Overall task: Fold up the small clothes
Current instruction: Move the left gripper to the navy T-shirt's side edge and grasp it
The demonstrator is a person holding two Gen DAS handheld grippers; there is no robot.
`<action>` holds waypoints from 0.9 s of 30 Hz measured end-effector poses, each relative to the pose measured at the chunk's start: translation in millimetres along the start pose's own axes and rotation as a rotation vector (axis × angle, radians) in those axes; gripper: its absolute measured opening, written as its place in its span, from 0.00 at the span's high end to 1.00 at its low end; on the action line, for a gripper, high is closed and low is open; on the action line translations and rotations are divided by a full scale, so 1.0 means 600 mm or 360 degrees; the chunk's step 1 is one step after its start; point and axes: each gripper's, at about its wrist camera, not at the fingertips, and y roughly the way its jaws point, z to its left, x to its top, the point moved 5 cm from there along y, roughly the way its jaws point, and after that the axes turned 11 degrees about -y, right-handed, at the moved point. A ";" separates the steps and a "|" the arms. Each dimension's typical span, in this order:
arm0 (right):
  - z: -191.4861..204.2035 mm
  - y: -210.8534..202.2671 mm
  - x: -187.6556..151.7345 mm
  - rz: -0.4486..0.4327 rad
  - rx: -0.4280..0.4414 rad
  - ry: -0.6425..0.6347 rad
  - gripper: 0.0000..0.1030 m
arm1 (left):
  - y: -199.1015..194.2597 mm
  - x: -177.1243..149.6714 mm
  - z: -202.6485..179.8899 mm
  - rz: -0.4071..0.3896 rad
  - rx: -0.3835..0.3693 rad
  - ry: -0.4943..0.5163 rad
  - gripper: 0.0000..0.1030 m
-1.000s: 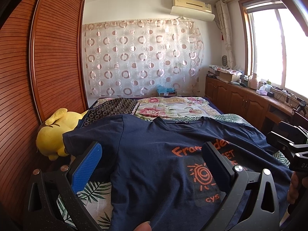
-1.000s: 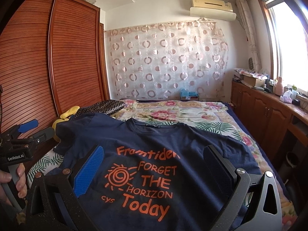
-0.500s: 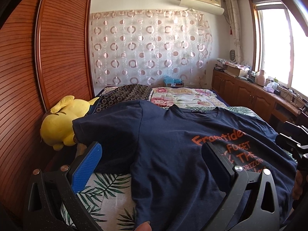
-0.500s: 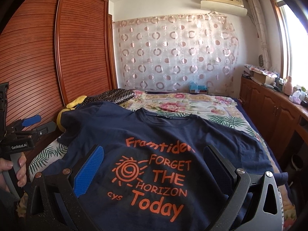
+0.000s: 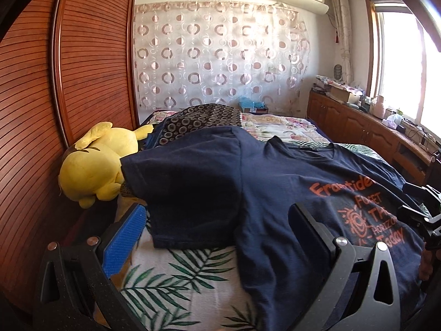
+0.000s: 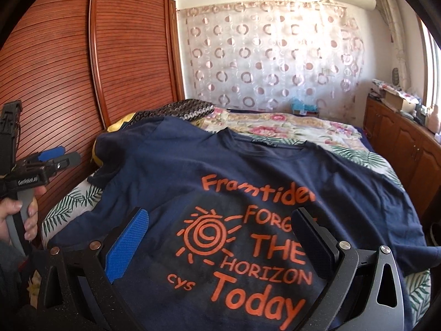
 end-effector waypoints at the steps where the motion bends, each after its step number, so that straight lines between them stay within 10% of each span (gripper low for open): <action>1: -0.001 -0.003 -0.001 0.0003 0.0009 -0.0008 0.00 | 0.003 0.002 0.008 0.0004 0.0000 -0.0011 0.02; 16: -0.010 -0.004 0.010 0.0049 0.0062 -0.0107 0.00 | 0.091 0.053 0.114 0.0110 0.0079 -0.0111 0.44; 27: 0.005 0.023 0.005 0.0085 0.0067 -0.0116 0.00 | 0.158 0.050 0.147 0.0240 0.0160 -0.0118 0.50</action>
